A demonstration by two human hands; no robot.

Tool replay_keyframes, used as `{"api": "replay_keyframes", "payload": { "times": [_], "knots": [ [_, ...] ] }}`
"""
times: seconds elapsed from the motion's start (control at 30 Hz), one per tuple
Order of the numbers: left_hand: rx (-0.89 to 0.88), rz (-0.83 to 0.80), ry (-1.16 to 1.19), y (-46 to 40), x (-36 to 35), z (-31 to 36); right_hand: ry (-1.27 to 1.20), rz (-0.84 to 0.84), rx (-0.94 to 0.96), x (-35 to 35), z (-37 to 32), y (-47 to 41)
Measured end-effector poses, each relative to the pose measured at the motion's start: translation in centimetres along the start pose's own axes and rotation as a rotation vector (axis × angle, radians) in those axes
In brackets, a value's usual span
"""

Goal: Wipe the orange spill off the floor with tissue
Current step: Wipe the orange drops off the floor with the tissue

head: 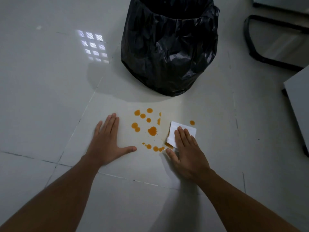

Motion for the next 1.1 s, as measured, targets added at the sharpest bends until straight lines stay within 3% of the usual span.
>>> {"api": "replay_keyframes", "payload": {
  "times": [0.57, 0.8, 0.9, 1.1],
  "knots": [
    [0.006, 0.056, 0.005, 0.1, 0.0, -0.1, -0.164, 0.073, -0.263, 0.6, 2.9, -2.1],
    [0.019, 0.043, 0.009, 0.1, 0.2, 0.0, -0.272, -0.053, -0.093, 2.6, 2.5, -6.6],
    [0.022, 0.038, 0.012, 0.1, 0.3, -0.1, -0.275, -0.032, -0.018, 1.8, 0.8, -6.8],
    [0.018, 0.014, 0.042, -0.1, 0.3, 0.0, -0.074, -0.014, 0.121, 0.5, 0.0, -3.9]
  ]
}}
Point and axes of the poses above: each hand's wrist, its own y-axis away from the middle knuckle, its own x-axis out of the back of the hand, z = x × y, the point moved 2 cm from there along -y, towards the middle knuckle, and after that the axes turned 15 degrees about x, right-handed, at the moved point
